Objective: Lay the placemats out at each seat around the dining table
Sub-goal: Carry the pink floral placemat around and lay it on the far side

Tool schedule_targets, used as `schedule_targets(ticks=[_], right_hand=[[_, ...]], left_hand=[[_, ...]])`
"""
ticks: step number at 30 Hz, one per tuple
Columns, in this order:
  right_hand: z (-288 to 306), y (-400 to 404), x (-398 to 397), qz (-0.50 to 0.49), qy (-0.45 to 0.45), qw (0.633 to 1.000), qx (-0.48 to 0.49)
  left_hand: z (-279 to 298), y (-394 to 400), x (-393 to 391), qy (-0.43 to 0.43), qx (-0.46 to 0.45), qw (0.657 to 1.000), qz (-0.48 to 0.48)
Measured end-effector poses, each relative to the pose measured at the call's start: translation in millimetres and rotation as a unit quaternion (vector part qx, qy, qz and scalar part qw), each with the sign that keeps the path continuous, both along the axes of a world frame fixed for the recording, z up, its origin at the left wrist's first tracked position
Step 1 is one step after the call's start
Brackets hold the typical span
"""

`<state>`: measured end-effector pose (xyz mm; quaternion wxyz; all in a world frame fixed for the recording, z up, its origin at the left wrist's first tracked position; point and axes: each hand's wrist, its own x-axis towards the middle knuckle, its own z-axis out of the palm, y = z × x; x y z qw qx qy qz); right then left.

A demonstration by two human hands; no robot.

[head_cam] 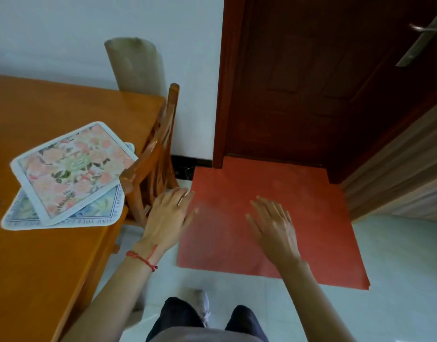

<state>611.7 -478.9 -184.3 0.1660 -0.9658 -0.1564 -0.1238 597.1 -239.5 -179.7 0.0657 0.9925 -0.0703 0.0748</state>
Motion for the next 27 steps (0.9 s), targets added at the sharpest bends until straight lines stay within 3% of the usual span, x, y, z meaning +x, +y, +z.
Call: schedule_targets(ticks=[11, 27], right_hand=[[4, 45, 125, 0.070, -0.030, 0.997, 0.008], [14, 126, 314, 0.303, -0.005, 0.953, -0.024]], left_hand=[[5, 37, 92, 0.001, 0.007, 0.998, 0.067], [10, 72, 181, 0.002, -0.032, 0.947, 0.321]])
